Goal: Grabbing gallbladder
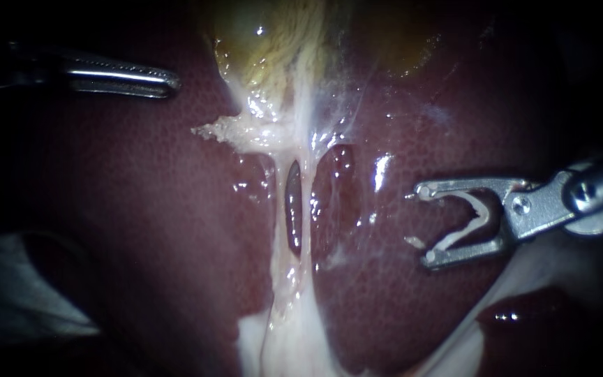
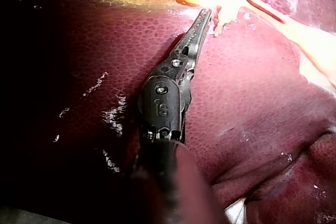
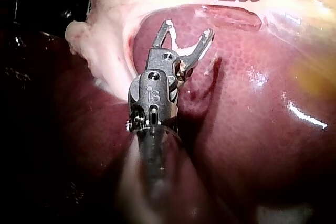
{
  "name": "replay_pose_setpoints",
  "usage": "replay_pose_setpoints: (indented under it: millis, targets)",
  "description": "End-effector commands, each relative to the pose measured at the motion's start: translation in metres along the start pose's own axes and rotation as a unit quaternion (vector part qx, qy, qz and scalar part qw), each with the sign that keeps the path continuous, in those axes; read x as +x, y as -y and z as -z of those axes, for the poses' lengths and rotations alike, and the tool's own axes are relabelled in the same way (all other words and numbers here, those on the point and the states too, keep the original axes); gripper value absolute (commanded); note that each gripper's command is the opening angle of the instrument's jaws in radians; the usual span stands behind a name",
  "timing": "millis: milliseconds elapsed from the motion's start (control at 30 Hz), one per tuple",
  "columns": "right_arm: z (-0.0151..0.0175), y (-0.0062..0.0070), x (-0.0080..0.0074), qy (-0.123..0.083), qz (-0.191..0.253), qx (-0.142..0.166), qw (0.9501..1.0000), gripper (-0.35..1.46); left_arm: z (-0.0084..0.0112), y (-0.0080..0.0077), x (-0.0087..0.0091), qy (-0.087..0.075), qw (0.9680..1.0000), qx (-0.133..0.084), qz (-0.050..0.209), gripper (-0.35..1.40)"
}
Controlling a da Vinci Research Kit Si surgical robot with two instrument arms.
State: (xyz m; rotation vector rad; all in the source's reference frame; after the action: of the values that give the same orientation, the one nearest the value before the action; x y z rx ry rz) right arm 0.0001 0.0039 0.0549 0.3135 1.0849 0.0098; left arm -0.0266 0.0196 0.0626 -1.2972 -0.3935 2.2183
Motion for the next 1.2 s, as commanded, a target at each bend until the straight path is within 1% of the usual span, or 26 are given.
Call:
replay_pose_setpoints:
  millis: [33,167,233,267,300,400,600,733,867,967,1100,1200]
  targets:
    - [0.0000,0.0000,0.0000,0.000,0.000,0.000,1.0000,0.50,0.0000,0.0000,0.0000,0.000,1.0000,0.000,0.000,-0.35]
    - [0.0000,0.0000,0.0000,0.000,0.000,0.000,1.0000,0.50,0.0000,0.0000,0.0000,0.000,1.0000,0.000,0.000,-0.35]
    - [0.0000,0.0000,0.0000,0.000,0.000,0.000,1.0000,0.50,0.0000,-0.0001,0.0000,-0.006,1.0000,0.000,-0.002,-0.35]
    - [0.0000,0.0000,0.0000,0.000,0.000,0.000,1.0000,0.50,0.0000,-0.0001,0.0000,-0.012,0.9999,0.001,0.002,-0.35]
    - [0.0000,0.0000,0.0000,0.000,0.000,0.000,1.0000,0.50,0.0000,-0.0002,0.0000,-0.015,0.9999,0.001,0.002,-0.11]
    - [0.0000,0.0000,0.0000,0.000,0.000,0.000,1.0000,0.50,-0.0001,-0.0005,-0.0002,-0.019,0.9998,0.001,0.002,0.21]
    - [0.0000,0.0000,0.0000,0.000,0.000,0.000,1.0000,0.50,-0.0001,-0.0009,-0.0003,-0.021,0.9998,-0.006,0.002,0.47]
    - [0.0000,0.0000,0.0000,0.000,0.000,0.000,1.0000,0.50,-0.0003,-0.0011,-0.0003,-0.021,0.9998,-0.007,0.002,0.64]
    - [0.0000,0.0000,0.0000,0.000,0.000,0.000,1.0000,0.50,-0.0009,-0.0016,-0.0005,-0.021,0.9998,-0.007,0.001,0.68]
    - [0.0000,0.0000,0.0000,0.000,0.000,0.000,1.0000,0.50,-0.0018,-0.0020,-0.0009,-0.021,0.9997,-0.010,0.005,0.68]
    - [0.0000,0.0000,0.0000,0.000,0.000,0.000,1.0000,0.50,-0.0035,-0.0027,-0.0015,-0.022,0.9996,-0.017,0.011,0.66]
    - [0.0000,0.0000,0.0000,0.000,0.000,0.000,1.0000,0.50,-0.0049,-0.0032,-0.0018,-0.022,0.9995,-0.018,0.013,0.64]
